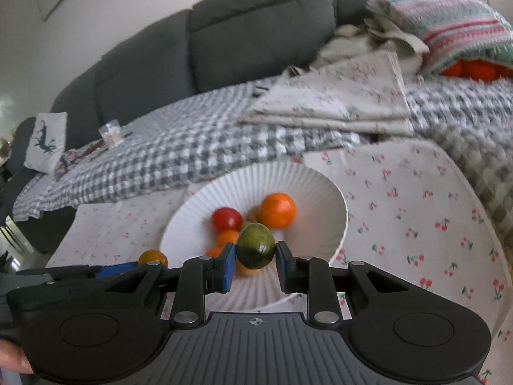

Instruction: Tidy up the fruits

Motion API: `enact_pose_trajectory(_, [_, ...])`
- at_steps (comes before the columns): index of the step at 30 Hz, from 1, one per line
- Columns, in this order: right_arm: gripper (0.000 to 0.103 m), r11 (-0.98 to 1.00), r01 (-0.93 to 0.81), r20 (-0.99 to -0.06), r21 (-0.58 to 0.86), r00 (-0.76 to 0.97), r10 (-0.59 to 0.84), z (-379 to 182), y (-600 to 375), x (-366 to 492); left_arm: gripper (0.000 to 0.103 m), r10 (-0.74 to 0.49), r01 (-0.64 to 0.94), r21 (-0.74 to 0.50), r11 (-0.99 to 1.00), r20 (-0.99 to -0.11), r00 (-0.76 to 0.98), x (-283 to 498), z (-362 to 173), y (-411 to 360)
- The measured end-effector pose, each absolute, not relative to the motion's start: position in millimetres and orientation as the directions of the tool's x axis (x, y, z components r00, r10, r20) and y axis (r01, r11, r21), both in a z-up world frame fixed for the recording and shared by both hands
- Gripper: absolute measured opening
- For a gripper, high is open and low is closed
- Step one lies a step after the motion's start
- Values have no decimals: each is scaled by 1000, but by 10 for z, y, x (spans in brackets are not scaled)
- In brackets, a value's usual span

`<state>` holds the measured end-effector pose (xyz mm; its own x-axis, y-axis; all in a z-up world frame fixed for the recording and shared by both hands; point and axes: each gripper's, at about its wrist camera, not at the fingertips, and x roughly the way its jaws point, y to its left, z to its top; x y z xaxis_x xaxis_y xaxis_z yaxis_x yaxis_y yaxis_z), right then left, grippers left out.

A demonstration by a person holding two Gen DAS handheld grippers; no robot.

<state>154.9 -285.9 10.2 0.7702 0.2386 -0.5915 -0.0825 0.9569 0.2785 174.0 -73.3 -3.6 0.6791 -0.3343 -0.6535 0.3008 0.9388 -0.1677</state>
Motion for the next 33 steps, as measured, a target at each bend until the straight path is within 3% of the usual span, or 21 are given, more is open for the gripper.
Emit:
enact_pose_trajectory(10, [26,971,-66,-637,230,744,202,-46,-2777,1581,29,-339,339,-131,932,-647,683,1799,-108,-833])
enact_pose_trajectory(12, [31,970,-62,-640,236,741,203,-74,-2790,1597,31,-345,338,-140,931,-643,684,1799,-103,-817])
enact_pose_trajectory(14, [34,968,-50,-644,245,738,201,-78,-2812,1606,53,-362,343,-158,926,-631,686,1794,-85,-793])
enact_pose_trajectory(16, [43,965,-38,-638,259,744,201,-55,-2843,1602,58,-353,336,-149,930,-613,707,1767,-47,-774])
enact_pose_trajectory(33, [48,948,-8,-558,317,807,193,340,-3071,1369,58,-307,184,-260,948,-584,752,1595,264,-248])
